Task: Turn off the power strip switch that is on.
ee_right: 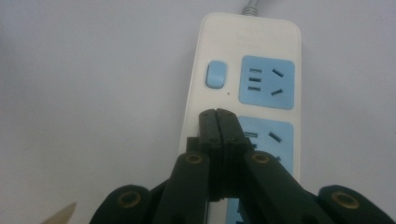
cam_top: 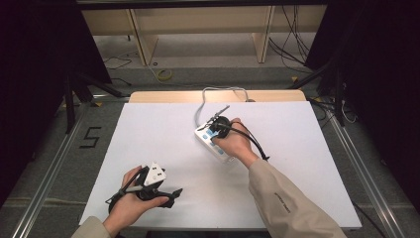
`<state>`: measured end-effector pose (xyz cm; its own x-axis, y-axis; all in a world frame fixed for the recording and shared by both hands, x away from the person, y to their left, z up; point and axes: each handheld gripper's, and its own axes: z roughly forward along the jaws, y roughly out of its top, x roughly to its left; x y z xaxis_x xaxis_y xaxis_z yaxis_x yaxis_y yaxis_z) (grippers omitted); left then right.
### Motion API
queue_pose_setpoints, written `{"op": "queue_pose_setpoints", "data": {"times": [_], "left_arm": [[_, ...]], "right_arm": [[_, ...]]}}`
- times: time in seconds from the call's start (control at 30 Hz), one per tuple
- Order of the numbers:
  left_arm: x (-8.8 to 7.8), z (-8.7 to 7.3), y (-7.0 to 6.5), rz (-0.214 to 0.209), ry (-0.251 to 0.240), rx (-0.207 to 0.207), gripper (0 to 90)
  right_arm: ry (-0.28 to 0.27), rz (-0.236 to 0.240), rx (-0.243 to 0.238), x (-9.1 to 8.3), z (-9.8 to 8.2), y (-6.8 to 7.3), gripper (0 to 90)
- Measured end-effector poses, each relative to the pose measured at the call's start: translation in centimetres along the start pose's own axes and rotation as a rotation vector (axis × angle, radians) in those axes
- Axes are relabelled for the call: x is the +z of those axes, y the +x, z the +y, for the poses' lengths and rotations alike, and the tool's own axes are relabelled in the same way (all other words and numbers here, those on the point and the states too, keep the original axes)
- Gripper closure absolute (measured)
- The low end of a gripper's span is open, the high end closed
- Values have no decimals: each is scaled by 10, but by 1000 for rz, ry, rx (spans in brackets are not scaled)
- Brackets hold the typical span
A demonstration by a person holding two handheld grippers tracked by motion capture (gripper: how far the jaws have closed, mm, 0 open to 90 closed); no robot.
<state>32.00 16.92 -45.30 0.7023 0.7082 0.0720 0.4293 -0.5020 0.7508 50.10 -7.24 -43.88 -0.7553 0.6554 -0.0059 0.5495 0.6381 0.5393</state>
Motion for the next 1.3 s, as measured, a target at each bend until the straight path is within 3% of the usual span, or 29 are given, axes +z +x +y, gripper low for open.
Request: {"op": "queue_pose_setpoints", "data": {"times": [1.3], "left_arm": [[-1,0,0,2,-5,2,133]], "right_arm": [[44,5,-1,8,7,1,900]]}}
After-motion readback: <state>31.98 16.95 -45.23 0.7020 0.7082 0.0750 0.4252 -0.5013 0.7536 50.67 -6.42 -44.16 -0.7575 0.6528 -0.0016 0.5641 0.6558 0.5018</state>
